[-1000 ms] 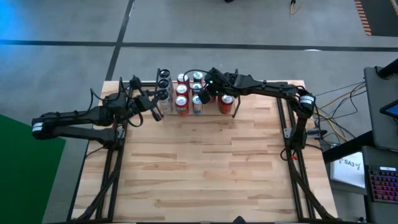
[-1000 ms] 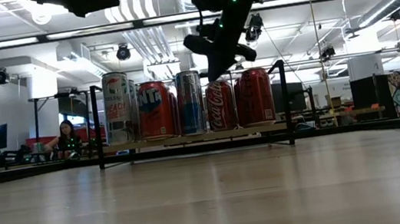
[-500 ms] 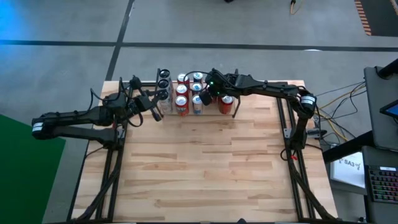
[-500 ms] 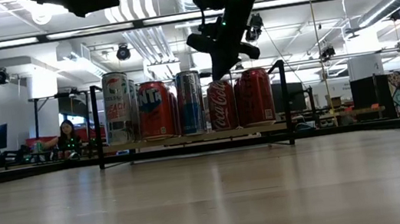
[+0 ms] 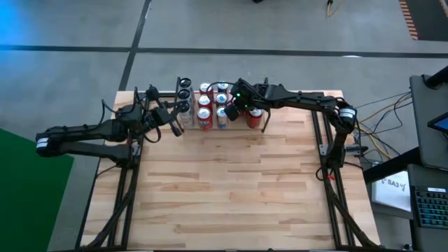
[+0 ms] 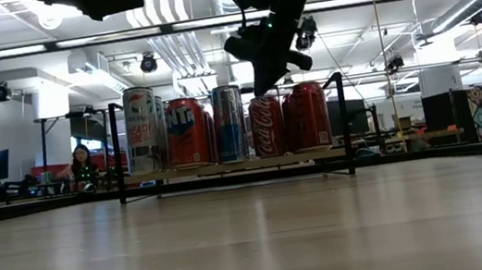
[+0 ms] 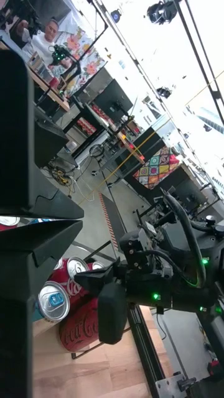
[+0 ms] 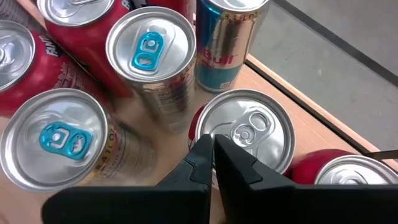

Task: Place canned beverage on shelf
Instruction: Put the red soda on the shelf aligned with the other red soda cans

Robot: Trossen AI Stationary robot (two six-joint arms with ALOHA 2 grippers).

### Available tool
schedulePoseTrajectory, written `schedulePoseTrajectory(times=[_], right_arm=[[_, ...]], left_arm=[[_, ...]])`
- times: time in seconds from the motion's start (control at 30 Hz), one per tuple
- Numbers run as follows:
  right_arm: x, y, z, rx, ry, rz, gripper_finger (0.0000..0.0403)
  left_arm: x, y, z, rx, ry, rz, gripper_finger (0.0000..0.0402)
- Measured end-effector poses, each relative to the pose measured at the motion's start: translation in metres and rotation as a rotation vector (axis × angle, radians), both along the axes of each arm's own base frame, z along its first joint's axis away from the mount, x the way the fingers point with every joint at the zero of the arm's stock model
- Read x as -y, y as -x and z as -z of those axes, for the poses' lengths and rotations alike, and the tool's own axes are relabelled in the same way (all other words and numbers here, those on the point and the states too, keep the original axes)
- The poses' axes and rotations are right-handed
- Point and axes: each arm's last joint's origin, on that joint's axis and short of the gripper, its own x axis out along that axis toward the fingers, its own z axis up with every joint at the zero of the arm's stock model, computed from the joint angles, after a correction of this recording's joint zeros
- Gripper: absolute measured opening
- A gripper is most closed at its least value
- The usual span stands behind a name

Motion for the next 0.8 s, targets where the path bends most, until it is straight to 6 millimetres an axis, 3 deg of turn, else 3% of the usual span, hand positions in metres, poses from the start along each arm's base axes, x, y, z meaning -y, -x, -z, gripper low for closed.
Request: schedulePoseTrajectory(times=[0.53,0.8], right_arm=[[0.0,-0.001,-0.011,0.036,0.054,0.005,0.0009],[0.003,-0.004,-0.004,0.012,0.068,0.022,0.0009]], left_arm=[[0.0,0.0,0.0,0.004,0.0,0.0,0.0],[0.0,0.0,0.0,0.005,-0.001,0.0,0.0]])
